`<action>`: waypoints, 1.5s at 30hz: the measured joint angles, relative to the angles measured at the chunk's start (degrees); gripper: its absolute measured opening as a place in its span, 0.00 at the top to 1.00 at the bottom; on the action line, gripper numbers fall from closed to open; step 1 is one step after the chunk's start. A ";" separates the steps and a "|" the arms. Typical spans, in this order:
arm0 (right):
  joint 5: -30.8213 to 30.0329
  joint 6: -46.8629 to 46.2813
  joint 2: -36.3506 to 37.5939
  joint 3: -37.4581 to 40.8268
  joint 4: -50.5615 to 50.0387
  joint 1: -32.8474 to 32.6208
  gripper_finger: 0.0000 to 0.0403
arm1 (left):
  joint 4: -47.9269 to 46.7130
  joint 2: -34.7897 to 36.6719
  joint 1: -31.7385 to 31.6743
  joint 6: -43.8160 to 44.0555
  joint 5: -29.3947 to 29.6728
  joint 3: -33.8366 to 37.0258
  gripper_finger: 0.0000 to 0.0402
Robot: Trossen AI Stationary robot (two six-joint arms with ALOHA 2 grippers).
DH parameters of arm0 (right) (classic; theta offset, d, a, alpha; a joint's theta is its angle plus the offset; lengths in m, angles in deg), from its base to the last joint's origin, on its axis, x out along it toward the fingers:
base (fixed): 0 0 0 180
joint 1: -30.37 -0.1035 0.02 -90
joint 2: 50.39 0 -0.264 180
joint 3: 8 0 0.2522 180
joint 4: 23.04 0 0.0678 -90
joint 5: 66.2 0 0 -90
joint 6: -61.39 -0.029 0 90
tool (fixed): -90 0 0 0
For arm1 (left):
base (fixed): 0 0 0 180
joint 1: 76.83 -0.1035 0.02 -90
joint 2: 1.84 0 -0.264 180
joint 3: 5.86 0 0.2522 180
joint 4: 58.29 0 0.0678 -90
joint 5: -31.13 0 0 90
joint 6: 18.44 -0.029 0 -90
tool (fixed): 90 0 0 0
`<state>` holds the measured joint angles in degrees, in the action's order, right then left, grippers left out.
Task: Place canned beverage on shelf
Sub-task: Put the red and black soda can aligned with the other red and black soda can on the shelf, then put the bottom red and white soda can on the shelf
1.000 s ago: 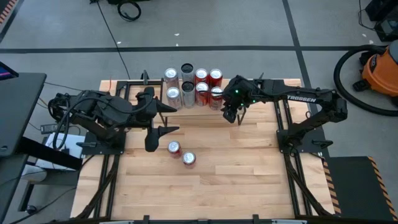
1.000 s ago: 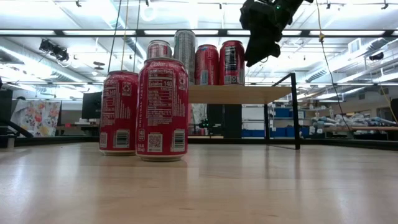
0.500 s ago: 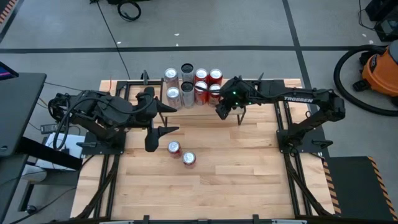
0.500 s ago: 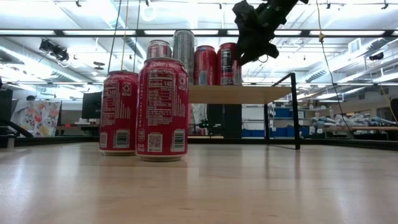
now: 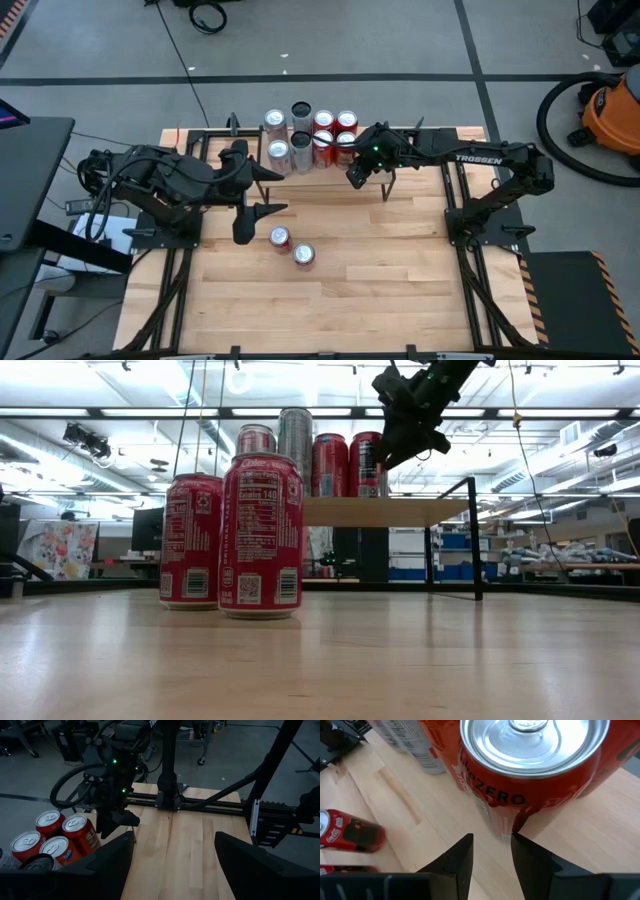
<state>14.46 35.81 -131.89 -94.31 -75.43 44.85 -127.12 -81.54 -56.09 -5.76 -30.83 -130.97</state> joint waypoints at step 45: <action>-6.04 -0.37 -28.56 -34.31 -10.29 -35.04 0.65 | 5.30 14.27 13.62 29.83 -4.29 38.14 0.42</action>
<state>8.41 35.43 -160.45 -128.62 -85.72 9.82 -121.82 -67.27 -42.47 24.06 -35.12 -92.83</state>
